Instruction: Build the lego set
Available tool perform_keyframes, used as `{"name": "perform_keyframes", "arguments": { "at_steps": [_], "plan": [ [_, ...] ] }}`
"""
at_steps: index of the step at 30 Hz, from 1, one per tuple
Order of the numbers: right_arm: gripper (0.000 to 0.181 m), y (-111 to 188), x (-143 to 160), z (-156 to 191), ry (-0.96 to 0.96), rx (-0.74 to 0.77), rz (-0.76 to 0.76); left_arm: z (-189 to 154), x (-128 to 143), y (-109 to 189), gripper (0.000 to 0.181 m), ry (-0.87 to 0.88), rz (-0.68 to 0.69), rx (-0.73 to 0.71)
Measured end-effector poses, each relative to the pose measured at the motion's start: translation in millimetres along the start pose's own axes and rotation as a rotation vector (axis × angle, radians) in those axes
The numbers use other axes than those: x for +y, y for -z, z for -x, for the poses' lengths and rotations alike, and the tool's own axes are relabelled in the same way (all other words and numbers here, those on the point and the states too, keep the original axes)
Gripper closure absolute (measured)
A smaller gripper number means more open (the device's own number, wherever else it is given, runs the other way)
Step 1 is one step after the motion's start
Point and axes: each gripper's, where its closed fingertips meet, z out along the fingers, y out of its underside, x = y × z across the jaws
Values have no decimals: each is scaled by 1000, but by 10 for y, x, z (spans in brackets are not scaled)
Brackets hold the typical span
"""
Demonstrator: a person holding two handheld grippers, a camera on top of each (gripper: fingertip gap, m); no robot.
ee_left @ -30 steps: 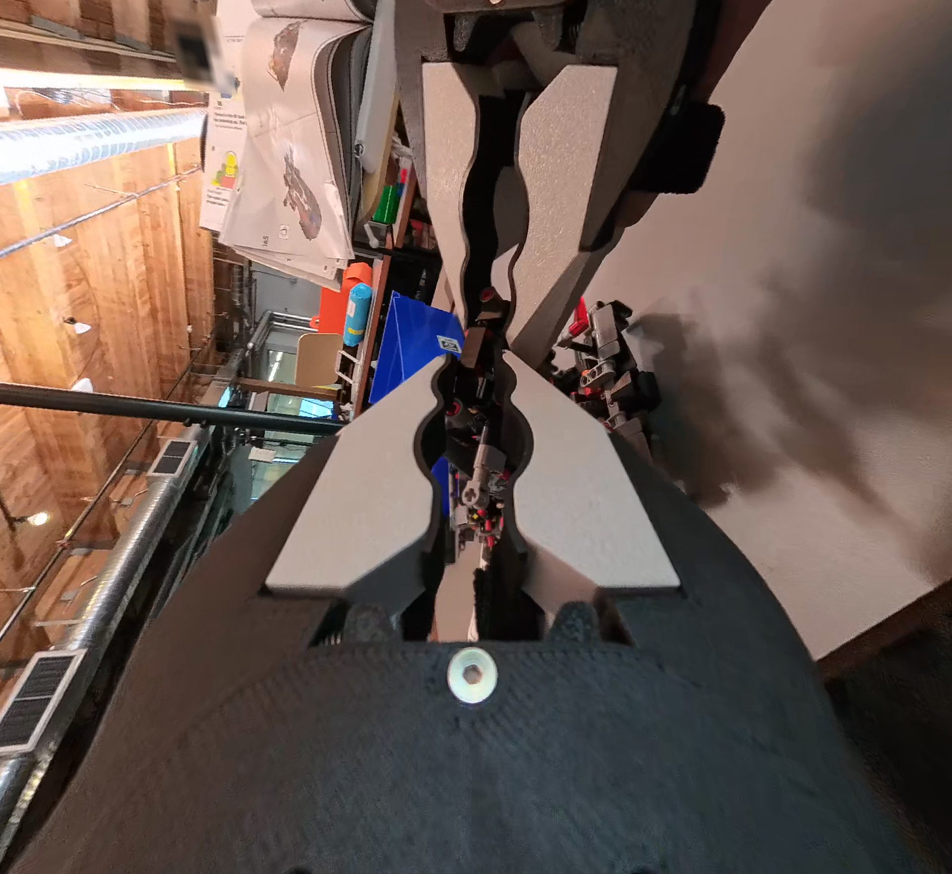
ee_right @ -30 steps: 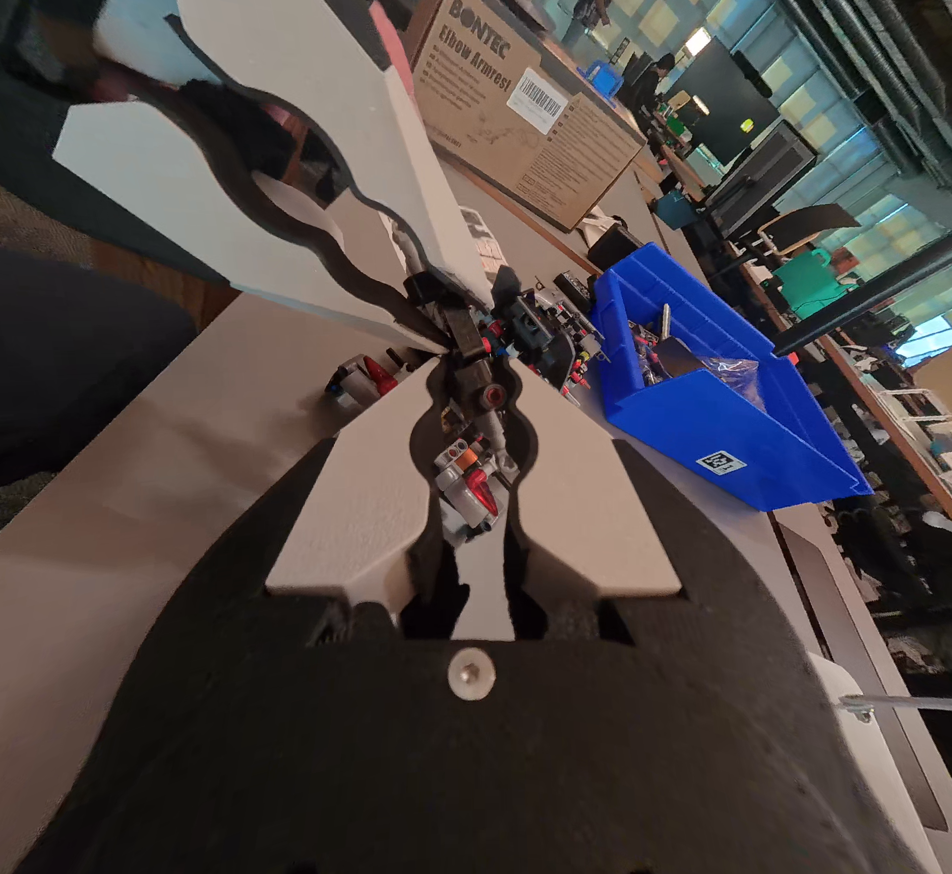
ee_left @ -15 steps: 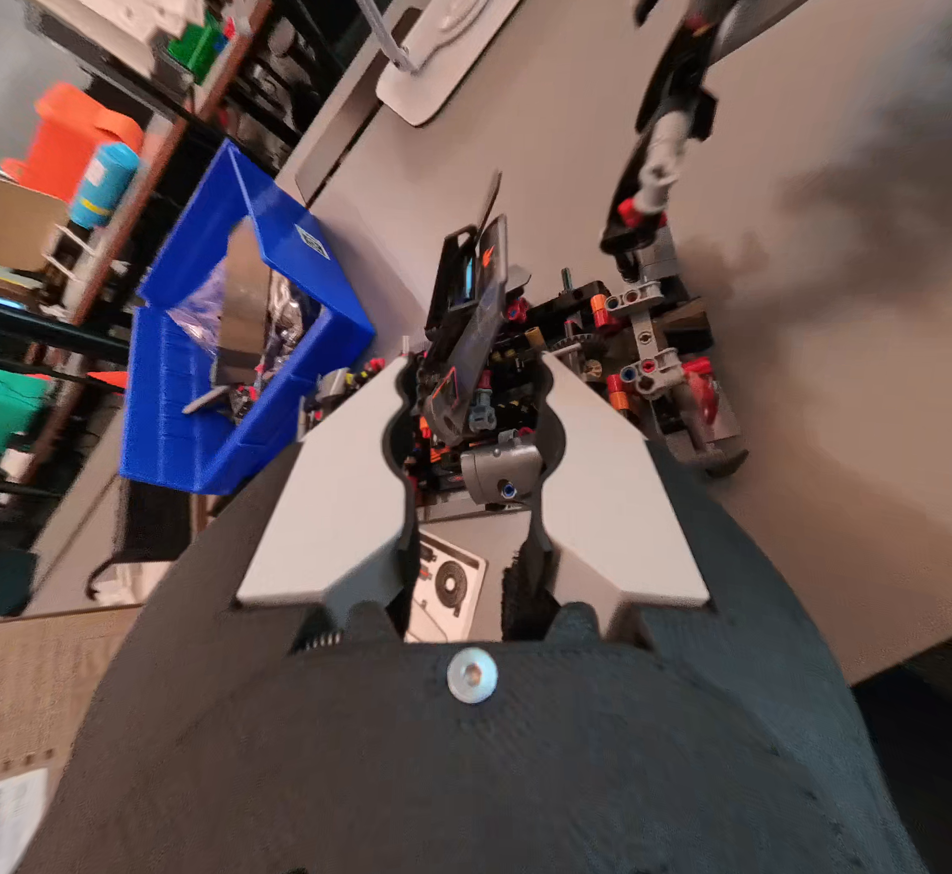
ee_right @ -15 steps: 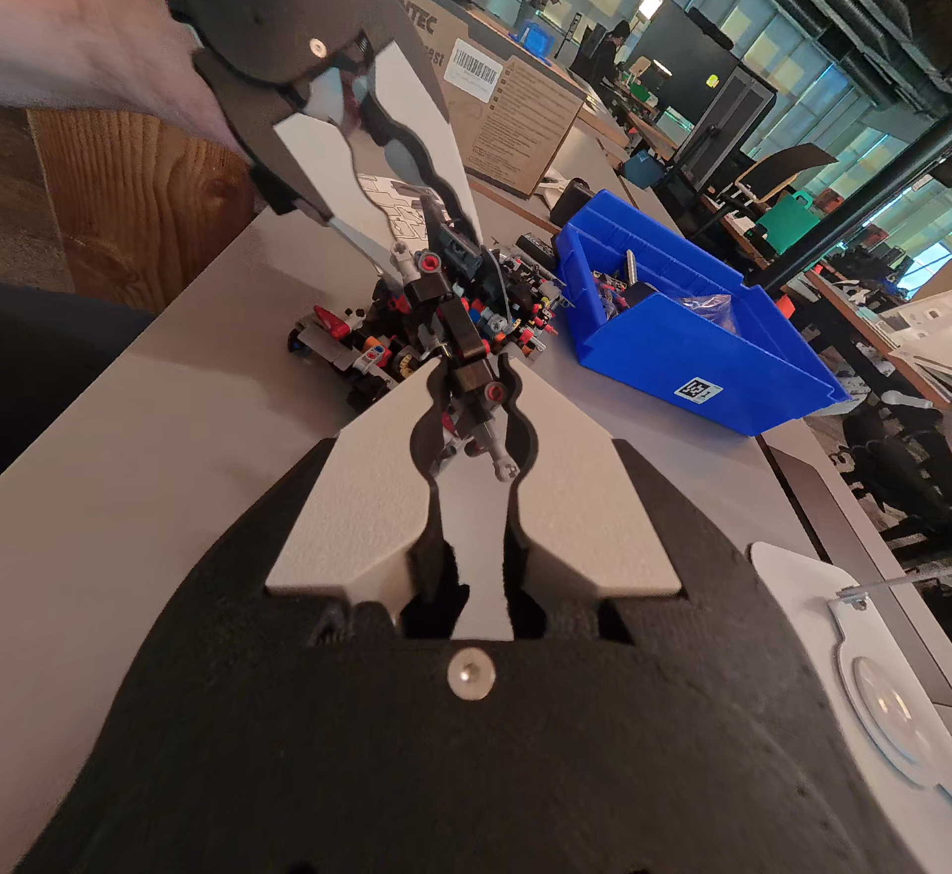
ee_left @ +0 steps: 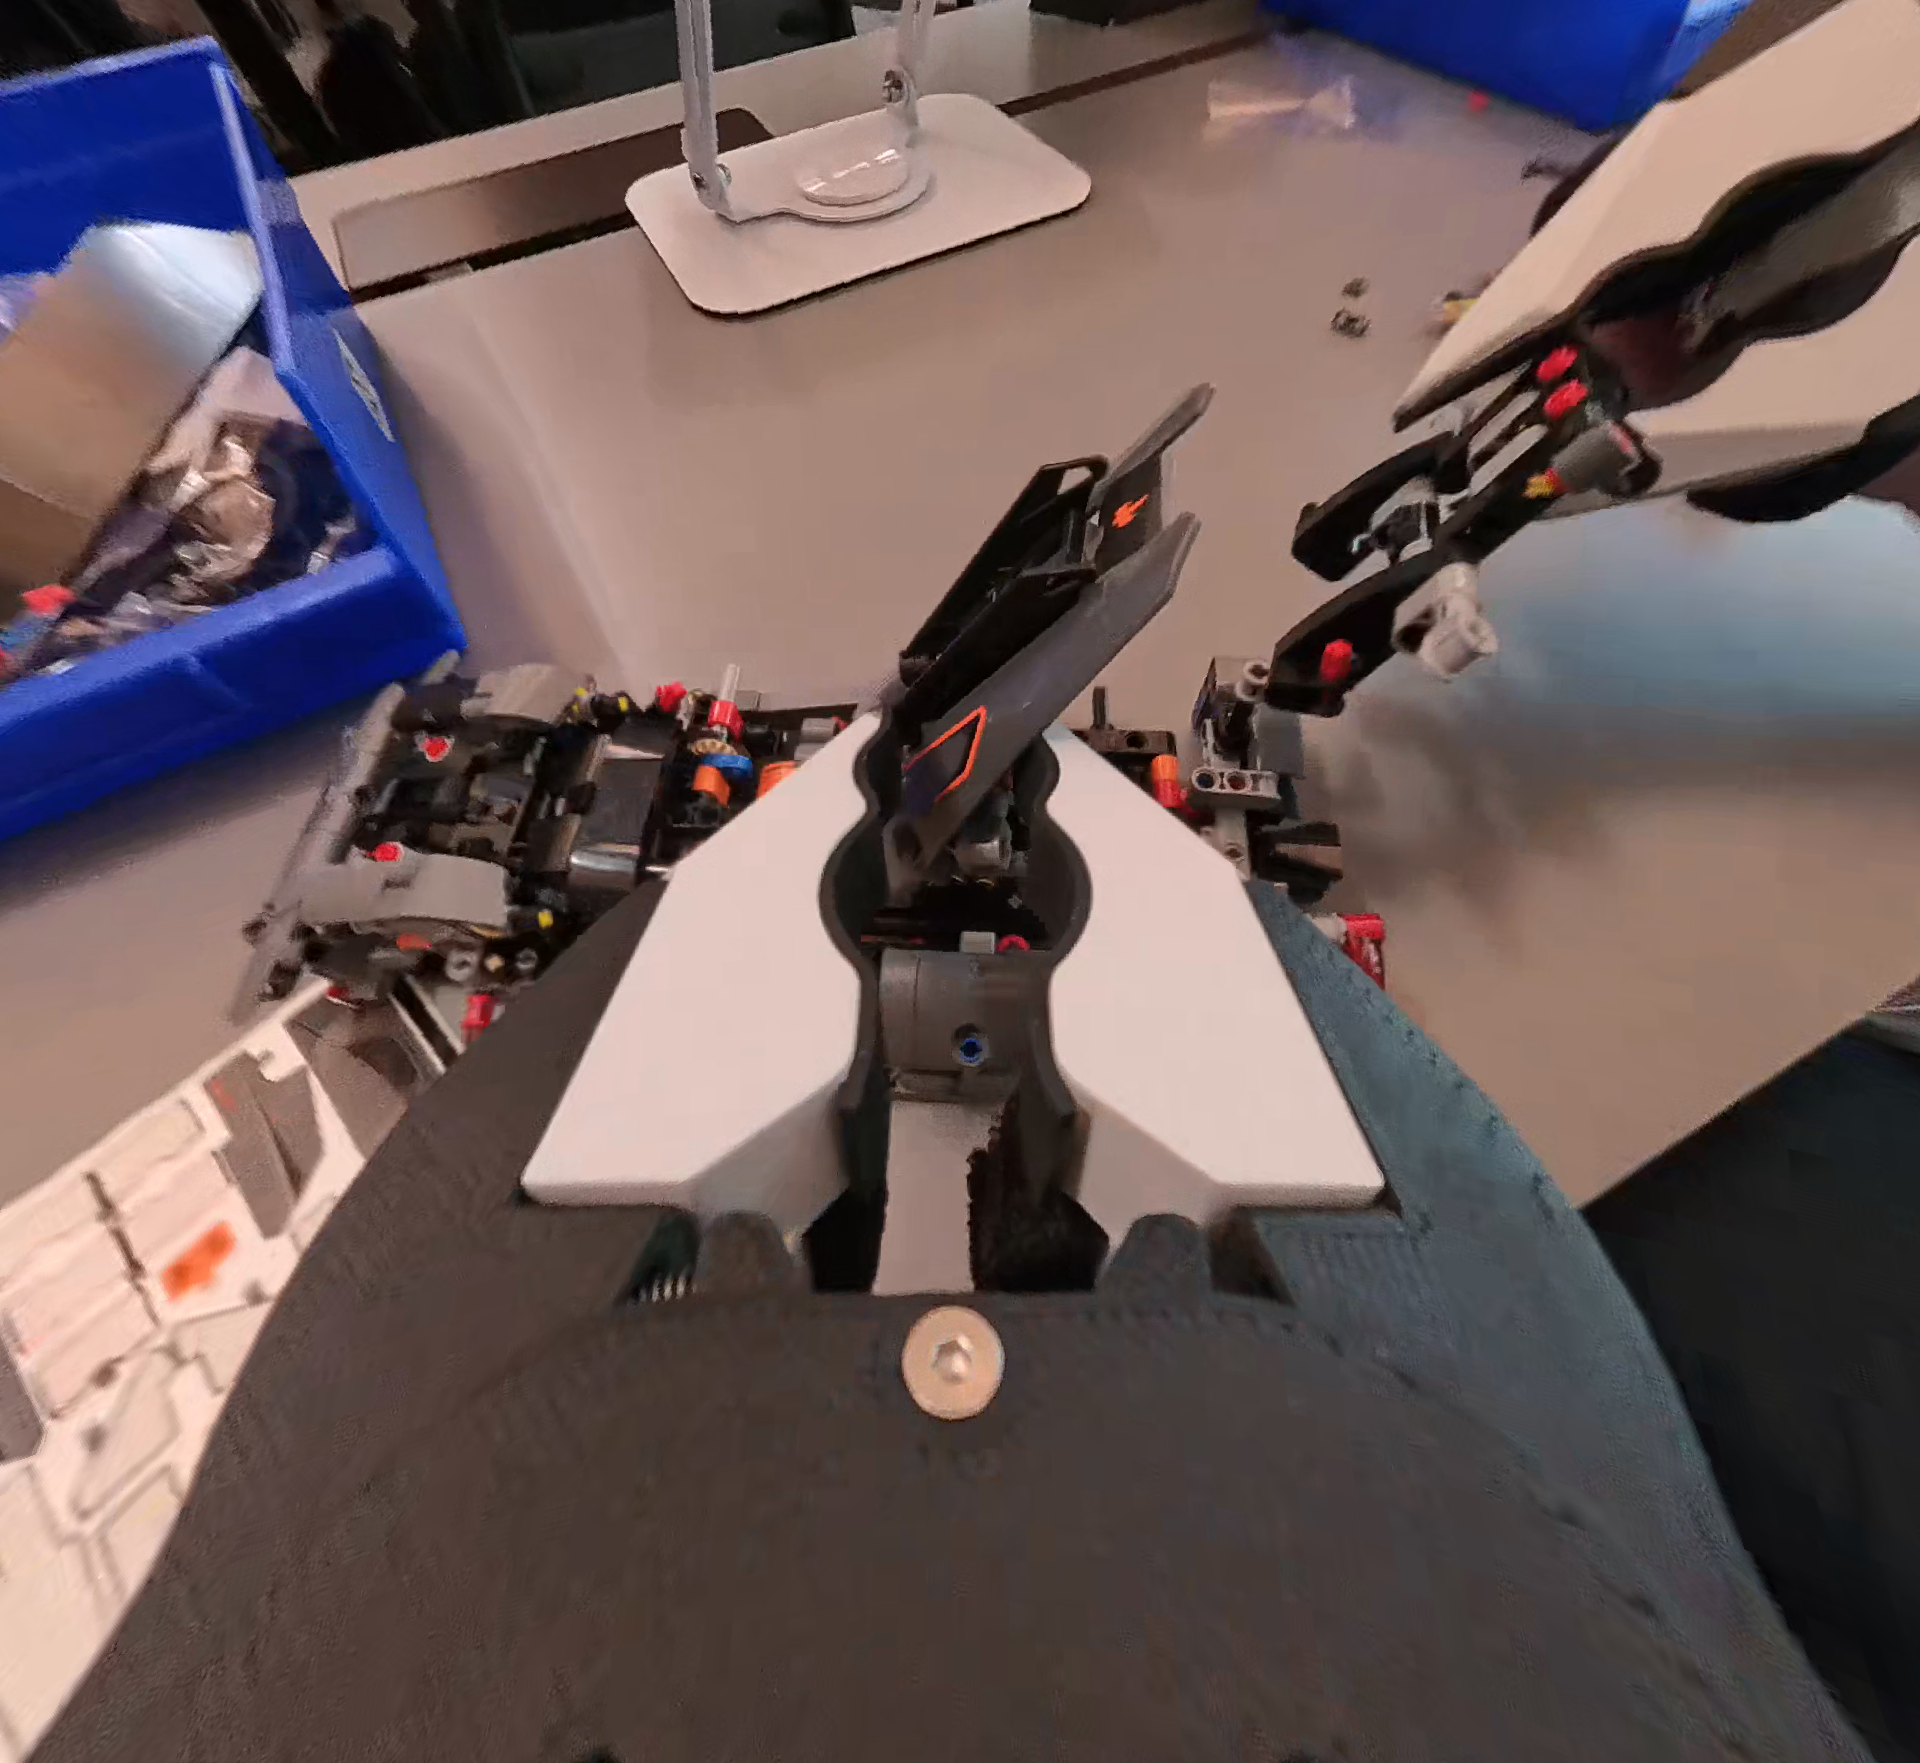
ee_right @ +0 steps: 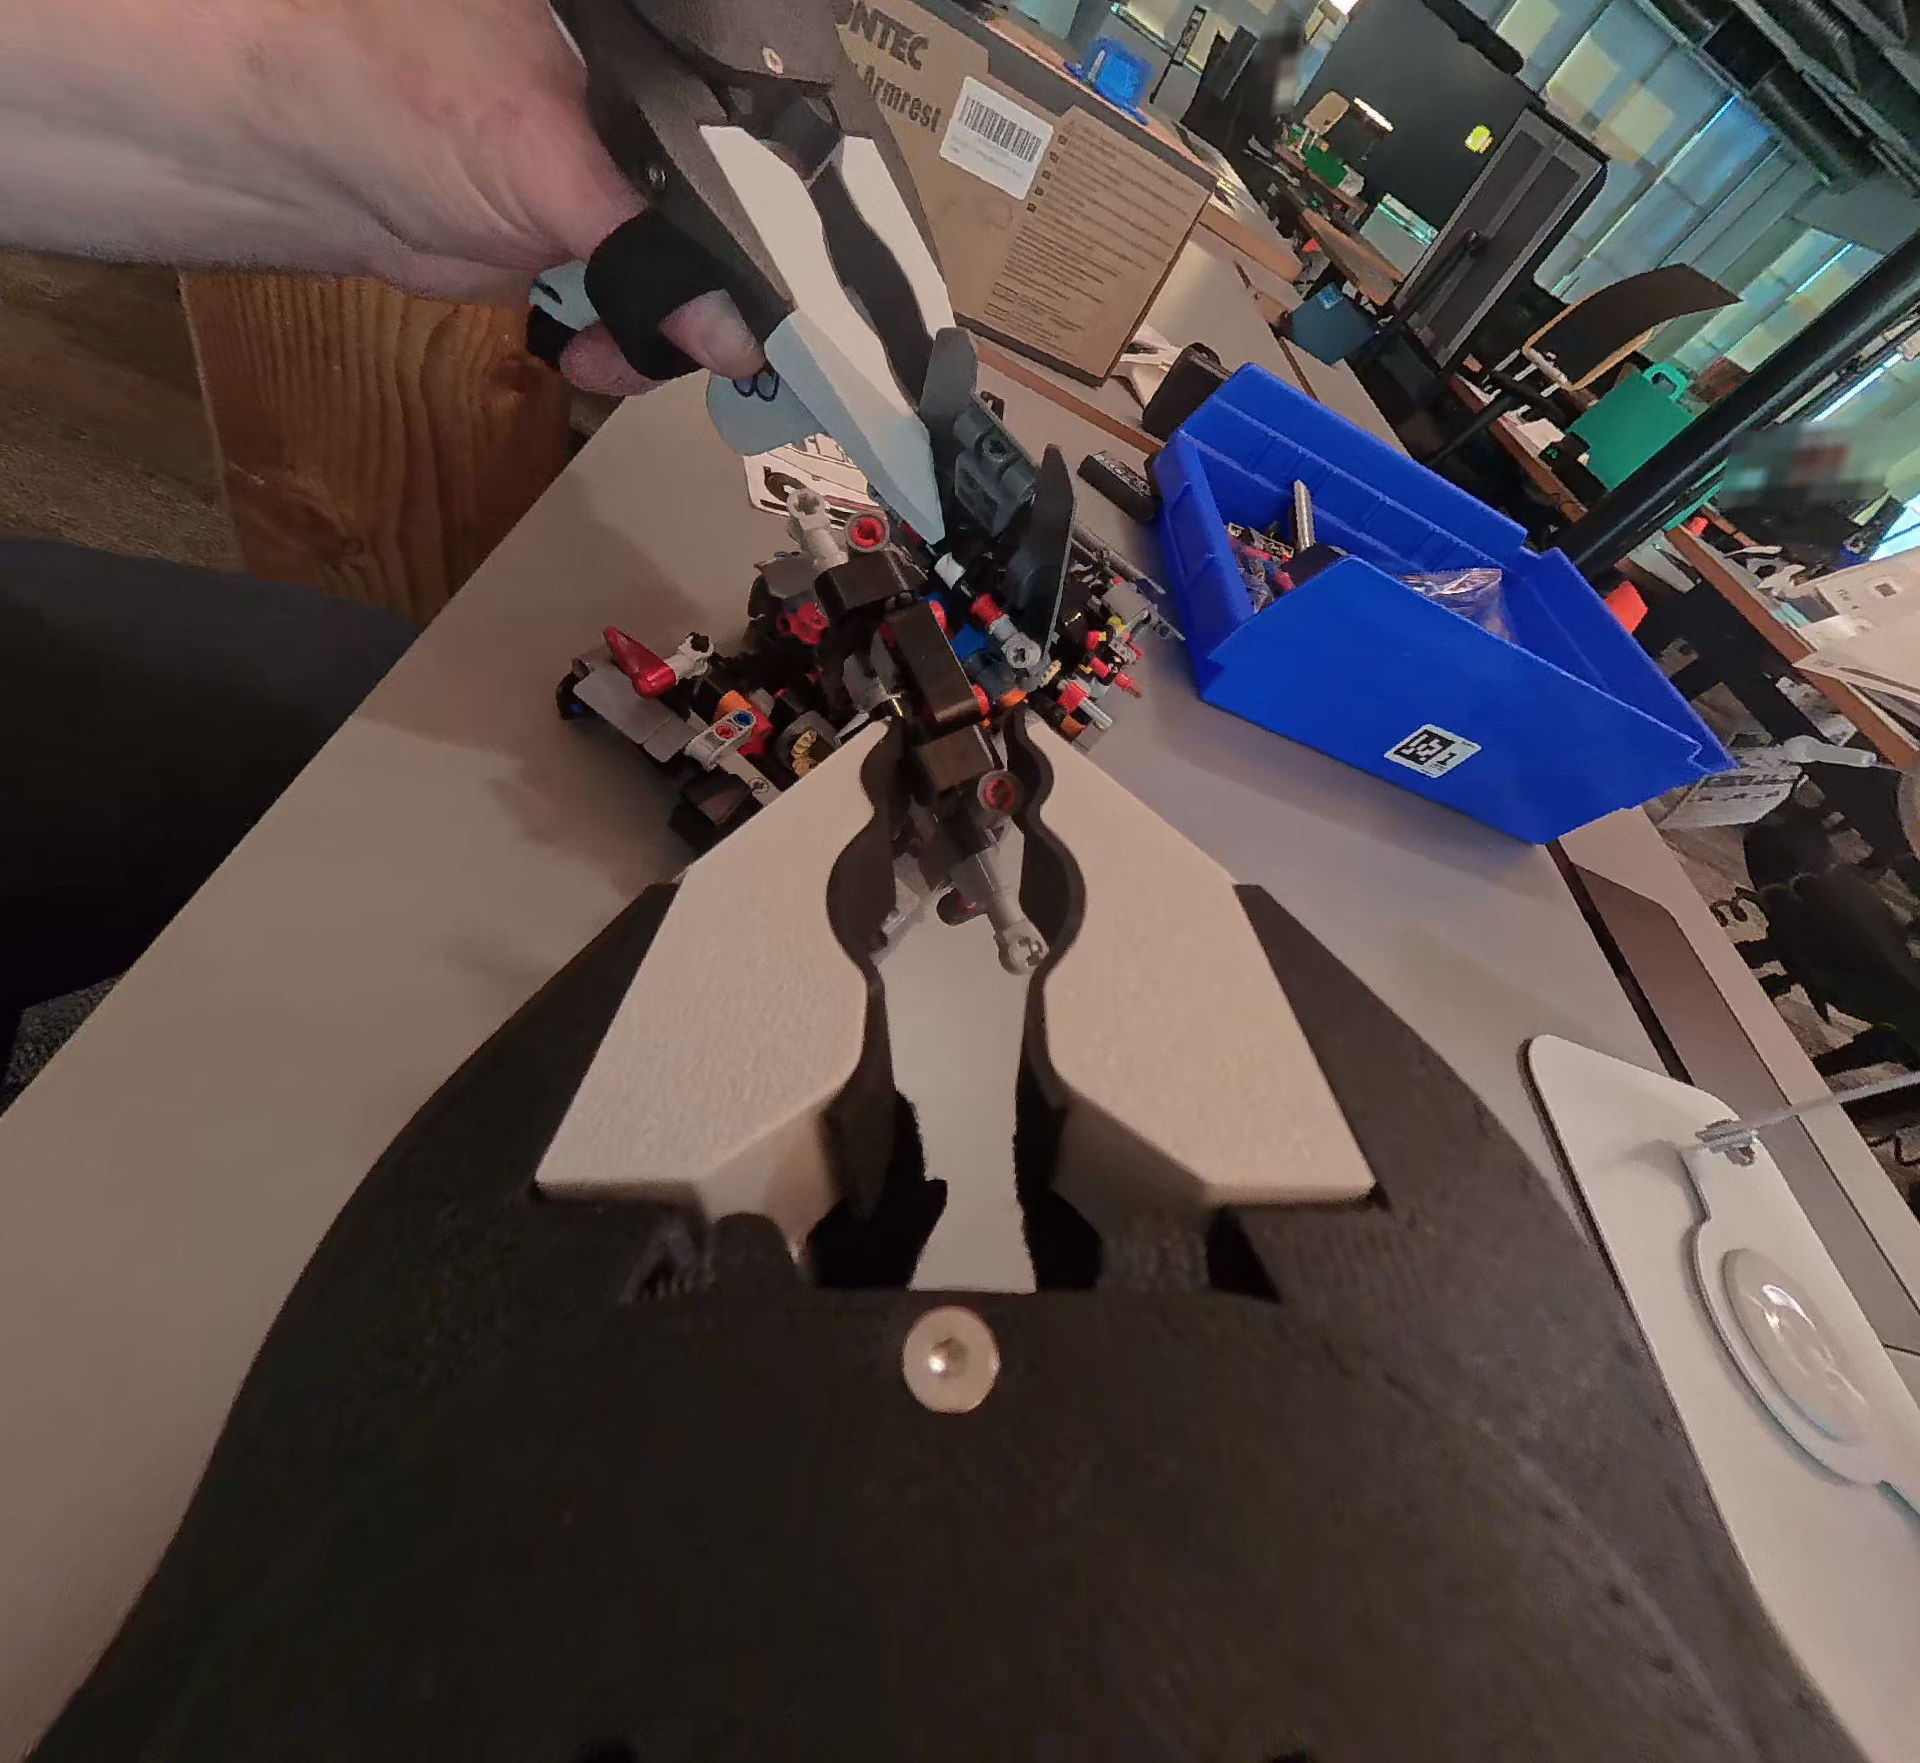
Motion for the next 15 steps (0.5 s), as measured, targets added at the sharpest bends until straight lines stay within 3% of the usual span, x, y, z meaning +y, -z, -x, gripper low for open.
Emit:
{"name": "perform_keyframes", "arguments": {
  "at_steps": [4,15],
  "plan": [
    [166,84,-1,75,0,-10,1,-197,-34,-12,165,97,-14,82],
    [165,295,14,83,22,11,35,-675,-126,-76,165,130,54,309]
  ]
}}
